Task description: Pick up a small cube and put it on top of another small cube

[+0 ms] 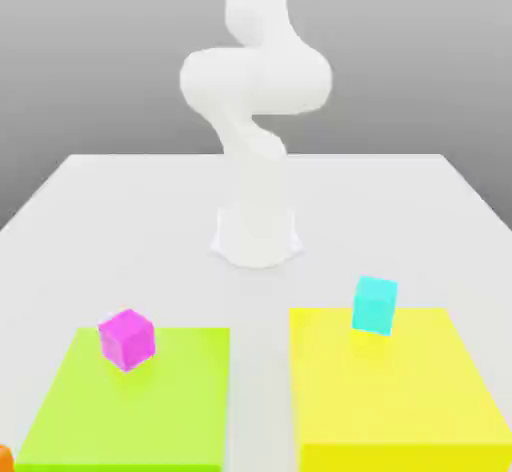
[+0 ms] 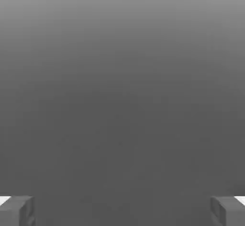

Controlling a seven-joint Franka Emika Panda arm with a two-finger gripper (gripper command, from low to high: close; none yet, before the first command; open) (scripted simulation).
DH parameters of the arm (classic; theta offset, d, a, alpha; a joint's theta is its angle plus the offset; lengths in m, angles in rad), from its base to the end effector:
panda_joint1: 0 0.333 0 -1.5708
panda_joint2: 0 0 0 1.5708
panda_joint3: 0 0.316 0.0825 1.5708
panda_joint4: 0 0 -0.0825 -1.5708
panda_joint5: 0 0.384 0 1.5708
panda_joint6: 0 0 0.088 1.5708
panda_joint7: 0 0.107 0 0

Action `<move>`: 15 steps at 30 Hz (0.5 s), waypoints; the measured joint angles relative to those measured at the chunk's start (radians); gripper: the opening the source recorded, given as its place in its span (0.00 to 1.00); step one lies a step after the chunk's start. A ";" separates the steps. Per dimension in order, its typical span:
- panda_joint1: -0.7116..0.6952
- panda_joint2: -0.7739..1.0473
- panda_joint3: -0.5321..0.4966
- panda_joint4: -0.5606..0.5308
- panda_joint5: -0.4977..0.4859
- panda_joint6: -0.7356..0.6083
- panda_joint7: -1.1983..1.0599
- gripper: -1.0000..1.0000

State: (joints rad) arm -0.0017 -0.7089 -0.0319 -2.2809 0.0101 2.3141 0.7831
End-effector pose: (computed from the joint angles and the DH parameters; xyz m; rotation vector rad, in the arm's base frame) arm 0.3780 -0.0170 0.6891 -2.4585 1.0701 -0.9537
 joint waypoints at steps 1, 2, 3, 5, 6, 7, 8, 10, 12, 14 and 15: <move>-0.001 0.039 -0.014 0.008 0.005 0.006 -0.007 0.50; -0.001 0.077 -0.028 0.016 0.010 0.012 -0.015 0.50; -0.002 0.114 -0.042 0.024 0.015 0.018 -0.023 0.50; -0.005 0.186 -0.068 0.039 0.027 0.029 -0.040 0.50; -0.005 0.222 -0.081 0.047 0.034 0.035 -0.048 0.50; -0.006 0.258 -0.095 0.054 0.041 0.041 -0.057 0.50; -0.008 0.294 -0.108 0.062 0.048 0.046 -0.066 0.50; -0.012 0.367 -0.134 0.077 0.065 0.057 -0.086 0.50; -0.018 0.439 -0.159 0.092 0.084 0.069 -0.107 0.50; -0.024 0.512 -0.183 0.107 0.104 0.079 -0.129 0.50; -0.029 0.548 -0.193 0.115 0.115 0.085 -0.141 0.50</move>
State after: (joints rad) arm -0.0309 -0.1605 -0.2248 -2.1660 0.1249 2.3988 0.6423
